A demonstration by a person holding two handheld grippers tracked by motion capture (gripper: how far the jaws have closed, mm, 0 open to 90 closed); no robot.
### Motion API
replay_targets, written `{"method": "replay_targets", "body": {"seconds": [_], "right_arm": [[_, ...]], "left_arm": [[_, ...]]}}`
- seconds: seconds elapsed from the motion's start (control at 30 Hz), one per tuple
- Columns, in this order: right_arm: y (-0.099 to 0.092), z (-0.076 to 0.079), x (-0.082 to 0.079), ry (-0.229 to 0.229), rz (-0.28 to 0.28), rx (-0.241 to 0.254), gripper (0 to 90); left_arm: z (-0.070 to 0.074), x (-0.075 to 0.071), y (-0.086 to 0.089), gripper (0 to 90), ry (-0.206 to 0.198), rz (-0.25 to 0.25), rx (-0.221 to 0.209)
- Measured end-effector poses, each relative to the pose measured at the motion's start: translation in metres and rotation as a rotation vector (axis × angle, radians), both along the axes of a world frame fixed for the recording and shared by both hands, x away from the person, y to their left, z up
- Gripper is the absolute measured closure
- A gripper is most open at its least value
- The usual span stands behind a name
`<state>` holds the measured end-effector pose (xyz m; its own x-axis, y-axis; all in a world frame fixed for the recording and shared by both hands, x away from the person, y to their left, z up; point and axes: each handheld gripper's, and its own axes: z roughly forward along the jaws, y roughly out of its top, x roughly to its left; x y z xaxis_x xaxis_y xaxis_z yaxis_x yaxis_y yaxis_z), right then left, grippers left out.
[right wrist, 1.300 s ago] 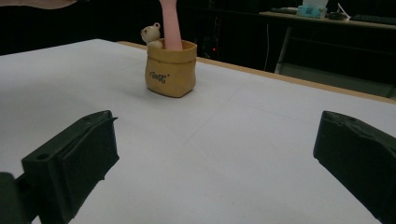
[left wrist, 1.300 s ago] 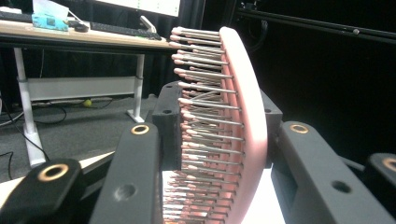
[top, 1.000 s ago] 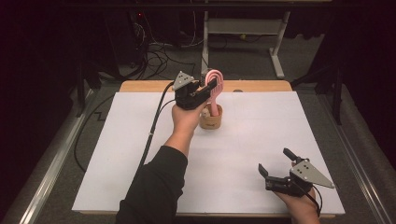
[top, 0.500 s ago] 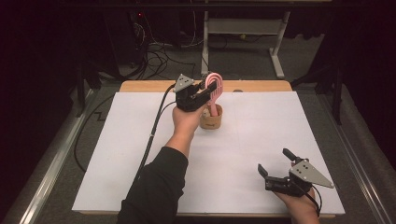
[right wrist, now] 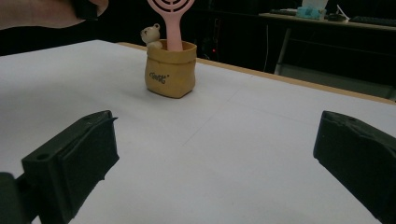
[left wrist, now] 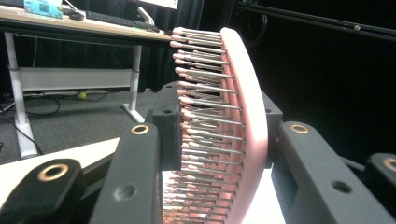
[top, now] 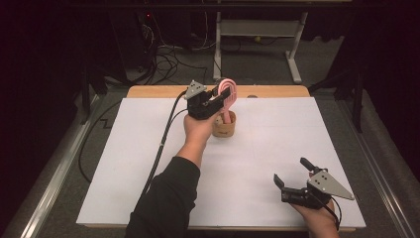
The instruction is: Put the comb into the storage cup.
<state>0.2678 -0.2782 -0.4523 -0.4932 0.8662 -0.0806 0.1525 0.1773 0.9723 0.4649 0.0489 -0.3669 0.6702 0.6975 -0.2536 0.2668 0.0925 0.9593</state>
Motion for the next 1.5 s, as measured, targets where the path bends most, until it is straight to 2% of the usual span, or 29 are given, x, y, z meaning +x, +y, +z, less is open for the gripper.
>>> {"method": "replay_targets", "body": {"seconds": [0.4, 0.53, 0.63, 0.77, 0.83, 1.1, 1.27, 1.3, 1.37, 1.5], "right_arm": [[0.0, 0.0, 0.0, -0.004, 0.002, 0.0, 0.2], [0.001, 0.001, -0.001, -0.007, 0.001, -0.002, 0.2], [0.001, 0.001, -0.001, -0.008, 0.003, -0.007, 0.2], [0.001, 0.001, -0.001, -0.004, -0.002, -0.004, 0.2], [0.001, 0.001, -0.001, -0.005, -0.002, -0.004, 0.2], [0.002, 0.001, -0.001, -0.006, 0.002, -0.007, 0.2], [0.001, 0.001, -0.001, -0.006, 0.002, -0.006, 0.2], [0.001, 0.001, -0.001, -0.006, 0.002, -0.006, 0.2], [0.001, 0.001, -0.001, -0.005, 0.002, -0.007, 0.2], [0.002, 0.001, -0.001, -0.005, 0.001, -0.007, 0.3]], "left_arm": [[-0.002, 0.003, -0.002, 63.0, 0.012, 0.006, -0.008], [-0.002, 0.003, -0.002, 62.7, -0.002, 0.022, 0.024], [-0.001, 0.004, 0.0, 62.4, 0.013, 0.034, 0.022], [0.001, 0.003, 0.001, 61.5, 0.002, 0.046, 0.052], [0.002, 0.004, 0.002, 61.3, 0.01, 0.048, 0.053], [0.001, 0.005, 0.005, 54.5, 0.013, 0.066, 0.085], [0.0, 0.004, 0.005, 54.5, 0.003, 0.07, 0.111], [0.0, 0.004, 0.005, 54.4, 0.003, 0.07, 0.114], [0.001, 0.005, 0.006, 48.9, 0.007, 0.072, 0.113], [0.002, 0.004, 0.009, 47.9, 0.001, 0.072, 0.12]]}}
